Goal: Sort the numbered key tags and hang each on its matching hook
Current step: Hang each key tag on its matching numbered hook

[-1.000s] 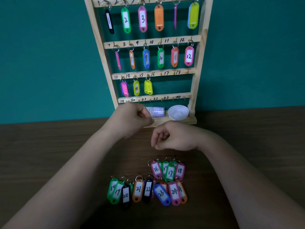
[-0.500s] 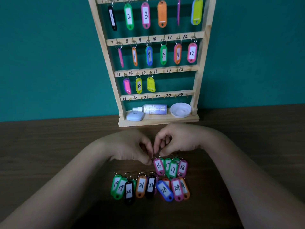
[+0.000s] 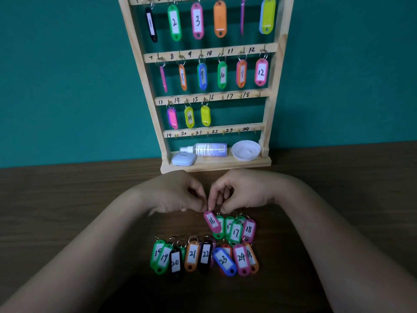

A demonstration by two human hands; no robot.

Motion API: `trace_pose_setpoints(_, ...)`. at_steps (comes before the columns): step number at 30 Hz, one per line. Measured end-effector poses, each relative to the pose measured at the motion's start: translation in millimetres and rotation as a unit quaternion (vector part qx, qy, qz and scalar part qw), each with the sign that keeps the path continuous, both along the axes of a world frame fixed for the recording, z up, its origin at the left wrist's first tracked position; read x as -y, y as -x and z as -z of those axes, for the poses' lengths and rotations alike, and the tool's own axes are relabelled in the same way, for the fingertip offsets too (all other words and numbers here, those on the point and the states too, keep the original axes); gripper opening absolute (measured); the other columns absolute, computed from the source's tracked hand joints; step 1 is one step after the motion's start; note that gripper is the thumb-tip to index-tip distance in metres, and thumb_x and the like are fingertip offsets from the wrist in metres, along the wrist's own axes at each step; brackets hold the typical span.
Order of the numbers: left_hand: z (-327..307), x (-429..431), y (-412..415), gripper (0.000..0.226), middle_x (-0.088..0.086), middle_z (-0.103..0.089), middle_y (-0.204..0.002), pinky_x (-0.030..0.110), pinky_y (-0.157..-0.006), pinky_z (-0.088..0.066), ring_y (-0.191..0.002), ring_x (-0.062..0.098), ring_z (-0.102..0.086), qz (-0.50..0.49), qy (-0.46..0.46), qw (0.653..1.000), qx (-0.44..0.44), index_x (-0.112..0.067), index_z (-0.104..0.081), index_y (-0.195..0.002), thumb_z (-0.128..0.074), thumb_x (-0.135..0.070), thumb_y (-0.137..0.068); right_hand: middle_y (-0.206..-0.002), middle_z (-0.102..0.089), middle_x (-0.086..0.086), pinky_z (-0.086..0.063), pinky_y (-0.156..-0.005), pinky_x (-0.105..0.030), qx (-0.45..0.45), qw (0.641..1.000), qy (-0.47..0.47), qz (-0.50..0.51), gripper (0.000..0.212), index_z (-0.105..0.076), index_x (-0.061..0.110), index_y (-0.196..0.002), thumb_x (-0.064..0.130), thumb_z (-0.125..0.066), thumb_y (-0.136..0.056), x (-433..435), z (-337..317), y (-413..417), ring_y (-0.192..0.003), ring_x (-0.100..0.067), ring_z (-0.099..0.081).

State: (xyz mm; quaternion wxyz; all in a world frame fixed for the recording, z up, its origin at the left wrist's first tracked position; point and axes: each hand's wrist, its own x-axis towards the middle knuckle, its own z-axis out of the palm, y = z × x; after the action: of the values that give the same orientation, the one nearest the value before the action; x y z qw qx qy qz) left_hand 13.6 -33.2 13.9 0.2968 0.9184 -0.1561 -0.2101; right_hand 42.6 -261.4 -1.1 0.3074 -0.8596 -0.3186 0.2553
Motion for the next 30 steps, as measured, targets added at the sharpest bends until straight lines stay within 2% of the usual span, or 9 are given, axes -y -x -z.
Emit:
trace_pose_setpoints(7,0,0,-4,0.006,0.008,-0.072,-0.076,0.029,-0.075,-0.046,-0.064,0.006,-0.056,0.007,-0.020,1.000,0.003,-0.033,-0.080,-0.090,-0.082,-0.038,-0.085,-0.105,-0.076,0.008,-0.053,-0.089,-0.028,0.002,1.000,0.006,-0.004,0.016,-0.082,0.031,-0.103,0.023,-0.085,-0.090,0,3,-1,-0.103,-0.010,-0.067)
trace_pose_setpoints(10,-1,-1,-4,0.004,-0.002,-0.071,-0.071,0.028,-0.074,-0.046,-0.061,0.003,-0.056,0.008,-0.020,1.000,0.002,-0.035,-0.080,-0.088,-0.082,-0.038,-0.086,-0.102,-0.077,0.010,-0.051,-0.084,-0.023,0.003,1.000,0.004,-0.001,0.011,-0.082,0.031,-0.100,0.028,-0.085,-0.091,0,4,-3,-0.097,-0.003,-0.066)
trace_pose_setpoints(14,-6,-4,-6,0.003,-0.006,-0.074,-0.074,0.025,-0.072,-0.047,-0.061,0.001,-0.057,-0.005,0.001,1.000,0.008,-0.034,-0.082,-0.088,-0.083,-0.035,-0.086,-0.100,-0.077,0.017,-0.047,-0.079,-0.016,0.026,0.999,-0.003,0.027,0.008,-0.082,0.033,-0.100,0.032,-0.084,-0.092,0,6,-4,-0.095,0.002,-0.066)
trace_pose_setpoints(17,-11,-3,-8,0.002,-0.006,-0.075,-0.077,0.023,-0.070,-0.048,-0.062,0.002,-0.056,-0.013,0.023,0.999,0.025,-0.031,-0.082,-0.089,-0.082,-0.032,-0.088,-0.097,-0.078,0.013,-0.054,-0.084,-0.026,0.041,0.996,-0.043,0.067,0.006,-0.082,0.030,-0.099,0.031,-0.084,-0.092,1,8,-6,-0.095,-0.004,-0.069)
trace_pose_setpoints(19,-15,-1,-9,0.002,-0.006,-0.074,-0.076,0.017,-0.064,-0.047,-0.061,0.001,-0.055,-0.022,0.039,0.997,0.055,-0.030,-0.083,-0.088,-0.081,-0.028,-0.089,-0.094,-0.078,0.010,-0.056,-0.085,-0.034,0.060,0.991,-0.065,0.102,0.005,-0.082,0.030,-0.097,0.031,-0.084,-0.093,2,6,-8,-0.093,-0.008,-0.070)
trace_pose_setpoints(23,-20,5,-13,0.007,-0.015,-0.071,-0.074,0.010,-0.058,-0.041,-0.063,-0.003,-0.055,-0.046,0.050,0.985,0.162,-0.034,-0.082,-0.084,-0.080,-0.030,-0.089,-0.087,-0.075,0.015,-0.053,-0.078,-0.028,0.121,0.969,-0.111,0.184,0.002,-0.081,0.031,-0.093,0.032,-0.081,-0.094,5,-2,-13,-0.083,0.001,-0.067)
trace_pose_setpoints(26,-22,11,-17,0.011,-0.019,-0.071,-0.074,0.011,-0.058,-0.040,-0.065,-0.005,-0.058,-0.061,0.058,0.971,0.226,-0.035,-0.080,-0.081,-0.078,-0.030,-0.091,-0.090,-0.074,0.015,-0.055,-0.079,-0.031,0.193,0.940,-0.148,0.238,0.004,-0.080,0.033,-0.095,0.035,-0.076,-0.098,6,-5,-14,-0.086,0.001,-0.066)
trace_pose_setpoints(29,-24,16,-22,0.014,-0.020,-0.071,-0.076,0.013,-0.058,-0.041,-0.069,-0.003,-0.061,-0.088,0.079,0.957,0.264,-0.037,-0.077,-0.079,-0.076,-0.031,-0.093,-0.089,-0.074,0.015,-0.051,-0.076,-0.026,0.244,0.902,-0.215,0.284,0.008,-0.079,0.032,-0.096,0.030,-0.072,-0.101,7,-9,-18,-0.086,0.000,-0.066)
trace_pose_setpoints(30,-25,18,-24,0.016,-0.020,-0.071,-0.077,0.017,-0.062,-0.045,-0.071,-0.001,-0.062,-0.094,0.086,0.953,0.274,-0.037,-0.076,-0.079,-0.075,-0.032,-0.093,-0.089,-0.074,0.014,-0.050,-0.075,-0.024,0.258,0.889,-0.232,0.298,0.008,-0.079,0.030,-0.097,0.029,-0.072,-0.101,7,-12,-20,-0.086,0.000,-0.067)
